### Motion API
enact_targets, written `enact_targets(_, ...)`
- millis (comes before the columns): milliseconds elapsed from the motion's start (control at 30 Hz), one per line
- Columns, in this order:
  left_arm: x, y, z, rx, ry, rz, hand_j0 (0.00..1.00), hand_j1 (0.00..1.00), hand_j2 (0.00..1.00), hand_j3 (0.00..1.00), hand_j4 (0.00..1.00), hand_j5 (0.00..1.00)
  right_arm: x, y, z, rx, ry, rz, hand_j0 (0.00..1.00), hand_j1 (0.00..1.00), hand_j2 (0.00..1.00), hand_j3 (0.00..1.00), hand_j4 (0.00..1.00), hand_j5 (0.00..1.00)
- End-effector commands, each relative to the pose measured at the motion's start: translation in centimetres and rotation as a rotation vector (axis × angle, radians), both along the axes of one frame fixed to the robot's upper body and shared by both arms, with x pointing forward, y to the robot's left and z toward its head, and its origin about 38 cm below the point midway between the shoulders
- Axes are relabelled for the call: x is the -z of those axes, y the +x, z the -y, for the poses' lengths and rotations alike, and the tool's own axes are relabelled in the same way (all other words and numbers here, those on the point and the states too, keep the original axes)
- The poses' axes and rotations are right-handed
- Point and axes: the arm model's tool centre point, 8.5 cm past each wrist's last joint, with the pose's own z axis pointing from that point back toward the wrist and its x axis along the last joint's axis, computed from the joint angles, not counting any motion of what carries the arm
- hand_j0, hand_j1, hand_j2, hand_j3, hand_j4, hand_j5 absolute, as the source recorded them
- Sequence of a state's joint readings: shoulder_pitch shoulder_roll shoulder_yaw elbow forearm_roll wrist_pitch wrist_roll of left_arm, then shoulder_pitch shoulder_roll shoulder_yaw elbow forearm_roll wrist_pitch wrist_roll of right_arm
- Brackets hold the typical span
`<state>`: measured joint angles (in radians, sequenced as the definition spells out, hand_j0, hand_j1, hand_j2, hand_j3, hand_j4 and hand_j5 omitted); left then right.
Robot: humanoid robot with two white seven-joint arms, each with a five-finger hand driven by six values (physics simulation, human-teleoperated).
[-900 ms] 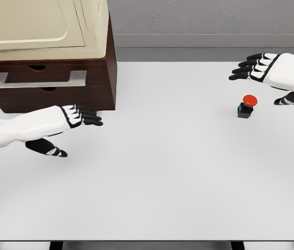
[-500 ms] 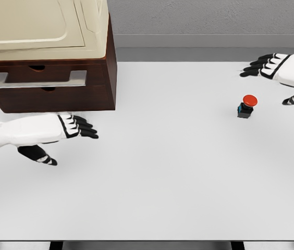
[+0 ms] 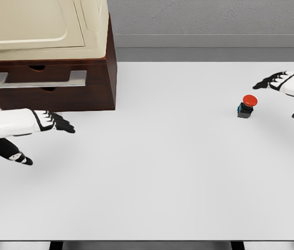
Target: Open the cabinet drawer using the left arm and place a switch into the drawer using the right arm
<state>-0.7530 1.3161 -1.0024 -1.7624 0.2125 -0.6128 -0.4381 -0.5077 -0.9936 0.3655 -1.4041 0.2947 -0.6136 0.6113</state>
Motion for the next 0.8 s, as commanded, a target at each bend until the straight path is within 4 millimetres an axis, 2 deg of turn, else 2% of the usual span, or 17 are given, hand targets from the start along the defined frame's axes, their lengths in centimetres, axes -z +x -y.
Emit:
enact_targets(0,-0.3,0.0,0.1,-0.004,-0.027,-0.022,0.98,0.98,0.98,0.98,0.98,0.98,1.0,0.1,-0.5,-0.005,-0.007,-0.019,1.0,1.0,1.0,1.0,1.0,1.0)
enact_targets(167,-1.1,0.2,-0.6,-0.025,-0.018,-0.01,0.99,0.99,0.99,0.99,0.99,0.99,1.2,1.8,-1.9,-0.02,-0.017,-0.006,1.0,1.0,1.0,1.0,1.0,1.0)
enact_targets(267,-1.6,1.4,-2.6,-0.136,0.023,-0.004,0.99,0.99,0.99,0.99,0.99,0.99,1.1,2.1,-2.3,-0.023,-0.01,0.0,1.0,1.0,1.0,1.0,1.0,1.0)
enact_targets(300,-1.7,2.3,-2.7,-0.197,0.044,-0.005,0.99,0.99,0.99,0.99,0.99,0.99,1.4,2.2,-2.2,-0.018,-0.021,-0.002,1.0,1.0,1.0,1.0,1.0,1.0)
enact_targets(333,-1.6,3.1,-1.7,-0.204,0.033,-0.004,1.0,1.0,1.0,1.0,1.0,1.0,1.6,2.3,-2.3,-0.018,-0.028,-0.004,1.0,1.0,1.0,1.0,1.0,1.0)
enact_targets(400,-1.3,3.4,-1.5,-0.217,0.034,-0.011,1.0,1.0,1.0,1.0,1.0,1.0,2.1,2.5,-2.4,-0.016,-0.029,-0.016,1.0,1.0,1.0,1.0,1.0,1.0)
enact_targets(500,-1.3,3.8,-2.1,-0.239,0.035,-0.011,1.0,1.0,1.0,1.0,1.0,1.0,2.6,2.9,-2.2,-0.003,-0.036,-0.031,1.0,1.0,1.0,1.0,1.0,1.0)
enact_targets(667,-1.9,3.8,-2.5,-0.246,0.037,0.002,1.0,1.0,1.0,1.0,1.0,1.0,2.7,3.3,-3.0,-0.019,-0.041,-0.03,1.0,1.0,1.0,1.0,1.0,1.0)
enact_targets(767,-1.7,4.6,-3.8,-0.295,0.037,-0.002,1.0,1.0,1.0,1.0,1.0,1.0,2.8,3.4,-3.4,-0.029,-0.04,-0.031,1.0,1.0,1.0,1.0,1.0,1.0)
